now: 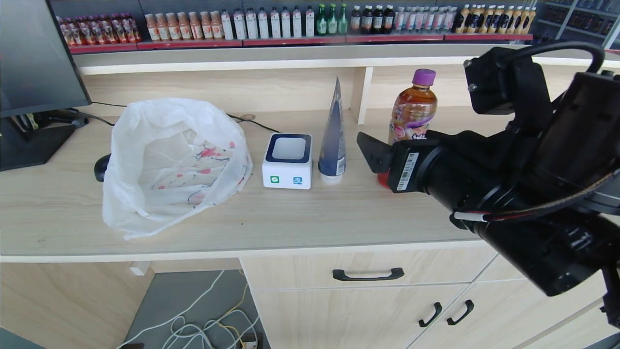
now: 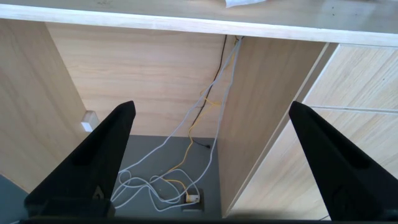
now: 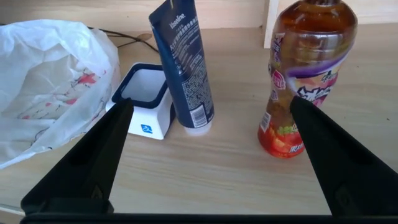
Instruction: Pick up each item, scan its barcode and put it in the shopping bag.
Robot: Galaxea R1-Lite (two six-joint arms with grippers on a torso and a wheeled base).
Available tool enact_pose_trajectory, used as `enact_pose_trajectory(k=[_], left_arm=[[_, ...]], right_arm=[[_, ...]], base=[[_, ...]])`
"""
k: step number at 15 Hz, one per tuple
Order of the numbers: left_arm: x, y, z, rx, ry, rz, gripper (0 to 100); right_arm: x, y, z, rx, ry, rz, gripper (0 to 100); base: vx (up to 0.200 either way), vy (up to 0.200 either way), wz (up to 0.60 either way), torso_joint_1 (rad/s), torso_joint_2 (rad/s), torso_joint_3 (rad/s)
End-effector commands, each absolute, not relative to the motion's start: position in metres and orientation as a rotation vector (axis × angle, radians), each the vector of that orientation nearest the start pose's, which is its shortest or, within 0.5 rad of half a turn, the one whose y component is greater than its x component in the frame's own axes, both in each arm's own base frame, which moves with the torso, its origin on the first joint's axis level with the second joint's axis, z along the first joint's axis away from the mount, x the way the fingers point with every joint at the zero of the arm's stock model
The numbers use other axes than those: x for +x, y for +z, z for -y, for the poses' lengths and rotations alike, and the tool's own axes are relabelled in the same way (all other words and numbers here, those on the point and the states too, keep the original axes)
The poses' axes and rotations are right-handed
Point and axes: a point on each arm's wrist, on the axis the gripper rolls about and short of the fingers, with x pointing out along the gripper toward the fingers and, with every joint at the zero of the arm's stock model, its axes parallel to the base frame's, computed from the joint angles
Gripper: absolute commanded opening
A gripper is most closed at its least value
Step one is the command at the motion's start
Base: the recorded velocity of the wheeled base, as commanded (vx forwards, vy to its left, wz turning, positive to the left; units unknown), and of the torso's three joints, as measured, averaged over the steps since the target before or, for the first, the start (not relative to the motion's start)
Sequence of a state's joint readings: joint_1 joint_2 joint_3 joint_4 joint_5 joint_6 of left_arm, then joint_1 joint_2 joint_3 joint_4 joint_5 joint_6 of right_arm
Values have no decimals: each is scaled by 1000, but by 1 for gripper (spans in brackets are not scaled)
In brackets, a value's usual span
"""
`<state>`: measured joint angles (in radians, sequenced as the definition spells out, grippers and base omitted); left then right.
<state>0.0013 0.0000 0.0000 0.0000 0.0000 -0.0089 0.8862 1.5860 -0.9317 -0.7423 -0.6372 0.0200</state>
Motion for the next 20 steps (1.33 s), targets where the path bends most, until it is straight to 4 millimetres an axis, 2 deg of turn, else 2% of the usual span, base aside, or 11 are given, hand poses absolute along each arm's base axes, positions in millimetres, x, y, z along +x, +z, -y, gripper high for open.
enact_pose_trajectory(k=[1, 3, 9, 13, 14, 18, 20], left_arm=[[-23, 75, 0, -9, 3, 0, 100], [-23, 75, 0, -9, 3, 0, 100], [-23, 75, 0, -9, 2, 0, 100], [-23, 75, 0, -9, 3, 0, 100], [-23, 75, 0, -9, 3, 0, 100], [-23, 75, 0, -9, 2, 0, 100], [-23, 75, 0, -9, 2, 0, 100]], right_arm=[[203, 257, -235, 66, 248, 63, 100], [206, 255, -247, 57, 259, 61, 100], [214, 257, -258, 80, 288, 73, 100], [226, 248, -275, 105, 317, 76, 100], [234, 245, -281, 143, 312, 87, 100], [265, 240, -272, 100, 235, 98, 100], [278, 239, -269, 80, 262, 108, 100]], base=[[0, 0, 0, 0, 0, 0], [0, 0, 0, 0, 0, 0], [0, 0, 0, 0, 0, 0], [0, 0, 0, 0, 0, 0], [0, 0, 0, 0, 0, 0], [0, 0, 0, 0, 0, 0], [0, 0, 0, 0, 0, 0]])
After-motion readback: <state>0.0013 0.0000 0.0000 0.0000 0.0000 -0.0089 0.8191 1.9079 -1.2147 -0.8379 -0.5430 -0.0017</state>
